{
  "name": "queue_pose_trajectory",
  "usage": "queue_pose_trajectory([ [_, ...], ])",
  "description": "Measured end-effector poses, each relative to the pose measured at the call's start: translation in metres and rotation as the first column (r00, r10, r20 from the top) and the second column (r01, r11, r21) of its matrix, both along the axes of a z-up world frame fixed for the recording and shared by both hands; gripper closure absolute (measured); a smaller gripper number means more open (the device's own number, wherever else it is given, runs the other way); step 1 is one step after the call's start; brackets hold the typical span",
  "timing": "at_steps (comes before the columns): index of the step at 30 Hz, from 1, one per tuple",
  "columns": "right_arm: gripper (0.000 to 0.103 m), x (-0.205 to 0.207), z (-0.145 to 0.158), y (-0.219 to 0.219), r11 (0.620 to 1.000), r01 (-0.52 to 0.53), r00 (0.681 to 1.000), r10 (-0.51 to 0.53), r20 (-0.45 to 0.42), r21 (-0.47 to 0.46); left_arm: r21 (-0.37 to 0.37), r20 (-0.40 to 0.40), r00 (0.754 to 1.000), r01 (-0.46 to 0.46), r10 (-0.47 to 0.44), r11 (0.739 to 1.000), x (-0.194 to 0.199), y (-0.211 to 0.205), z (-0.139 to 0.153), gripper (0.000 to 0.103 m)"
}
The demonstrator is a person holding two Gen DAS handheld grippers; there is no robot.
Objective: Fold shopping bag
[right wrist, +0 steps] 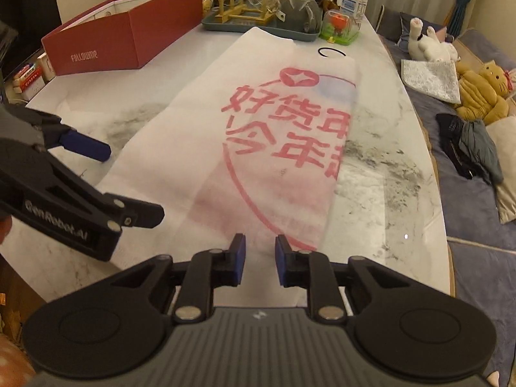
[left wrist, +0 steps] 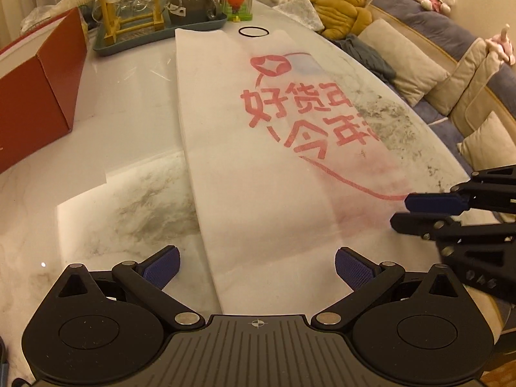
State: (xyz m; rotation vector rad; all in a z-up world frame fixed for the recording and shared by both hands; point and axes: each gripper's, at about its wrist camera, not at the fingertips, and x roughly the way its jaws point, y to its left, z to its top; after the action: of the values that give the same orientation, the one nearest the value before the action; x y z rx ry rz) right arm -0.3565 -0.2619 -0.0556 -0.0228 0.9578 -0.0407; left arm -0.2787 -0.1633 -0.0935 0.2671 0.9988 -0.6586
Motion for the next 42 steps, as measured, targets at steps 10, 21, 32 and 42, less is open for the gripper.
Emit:
queue_pose_trajectory([
  [10, 0.059, -0.049, -0.011, -0.033, 0.968, 0.123, 0.989, -0.101, -0.108, 0.219, 0.048, 0.06, 0.998, 0.028, -0.031, 0.998, -0.01, 0.013, -0.004, 0.0],
  [21, 0.103, -0.046, 0.007, -0.059, 0.91, 0.147, 0.989, -0.126, -0.078, 0.387, -0.044, 0.267, 0.93, 0.272, -0.252, 0.961, -0.045, 0.043, 0.041, 0.0],
  [32, 0.103, -0.011, 0.051, -0.067, 0.781, 0.114, 0.99, -0.139, -0.007, 0.614, 0.032, 0.369, 0.835, 0.428, -0.409, 0.903, -0.061, 0.007, 0.044, 0.0],
  [42, 0.098, -0.016, 0.093, -0.057, 0.852, -0.033, 0.994, -0.027, 0.107, 0.523, 0.051, 0.267, 0.872, 0.413, -0.411, 0.909, -0.041, -0.014, 0.032, 0.062],
])
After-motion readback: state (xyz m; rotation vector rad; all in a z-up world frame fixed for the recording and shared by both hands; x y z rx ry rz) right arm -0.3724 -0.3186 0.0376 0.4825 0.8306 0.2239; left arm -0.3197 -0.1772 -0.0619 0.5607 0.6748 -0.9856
